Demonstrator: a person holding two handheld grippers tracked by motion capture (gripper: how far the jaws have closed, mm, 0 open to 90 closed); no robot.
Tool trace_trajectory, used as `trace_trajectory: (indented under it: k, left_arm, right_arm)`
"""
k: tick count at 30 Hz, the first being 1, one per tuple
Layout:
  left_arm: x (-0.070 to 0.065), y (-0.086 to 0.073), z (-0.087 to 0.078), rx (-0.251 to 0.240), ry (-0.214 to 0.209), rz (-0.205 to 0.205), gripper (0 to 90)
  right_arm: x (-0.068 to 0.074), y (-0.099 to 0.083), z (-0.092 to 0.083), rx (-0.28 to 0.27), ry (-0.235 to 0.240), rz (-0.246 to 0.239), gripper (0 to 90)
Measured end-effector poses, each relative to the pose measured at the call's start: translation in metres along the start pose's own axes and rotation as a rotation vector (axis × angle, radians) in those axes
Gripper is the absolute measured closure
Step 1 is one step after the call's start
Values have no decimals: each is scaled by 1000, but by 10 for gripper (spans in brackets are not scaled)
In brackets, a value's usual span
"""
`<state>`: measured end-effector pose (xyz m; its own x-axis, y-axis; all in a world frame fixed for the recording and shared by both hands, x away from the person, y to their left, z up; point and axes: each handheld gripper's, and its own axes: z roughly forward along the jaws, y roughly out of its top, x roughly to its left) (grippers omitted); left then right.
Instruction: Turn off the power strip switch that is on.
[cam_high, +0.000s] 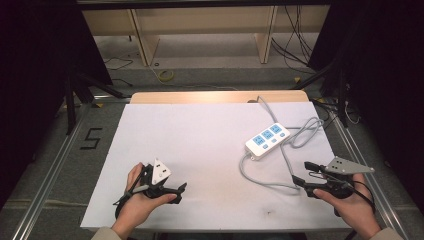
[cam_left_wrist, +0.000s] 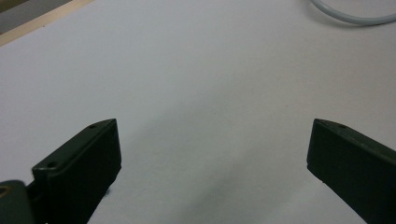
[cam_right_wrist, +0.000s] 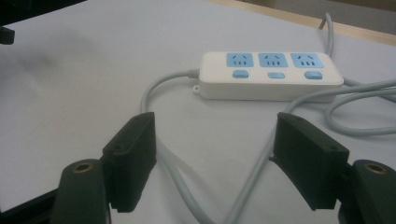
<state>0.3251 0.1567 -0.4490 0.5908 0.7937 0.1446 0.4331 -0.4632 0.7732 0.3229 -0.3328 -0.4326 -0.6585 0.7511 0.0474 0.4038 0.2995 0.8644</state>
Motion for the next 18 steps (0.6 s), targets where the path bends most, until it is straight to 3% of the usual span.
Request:
trace_trajectory:
  k: [8,9,13,18]
  left_arm:
    - [0,-1,-1,-1,14,4,33]
    - [1,-1,-1,-2,19,2,36]
    - [1,-1,-1,-3,19,2,39]
    - [2,0,-1,-7,25,-7,47]
  right_arm:
    - [1,2,1,9,-4,-35,366]
    - [2,4,1,14,-13,-55,401]
    - [2,7,2,13,-19,-67,480]
    - [1,15,6,1,-29,-85,643]
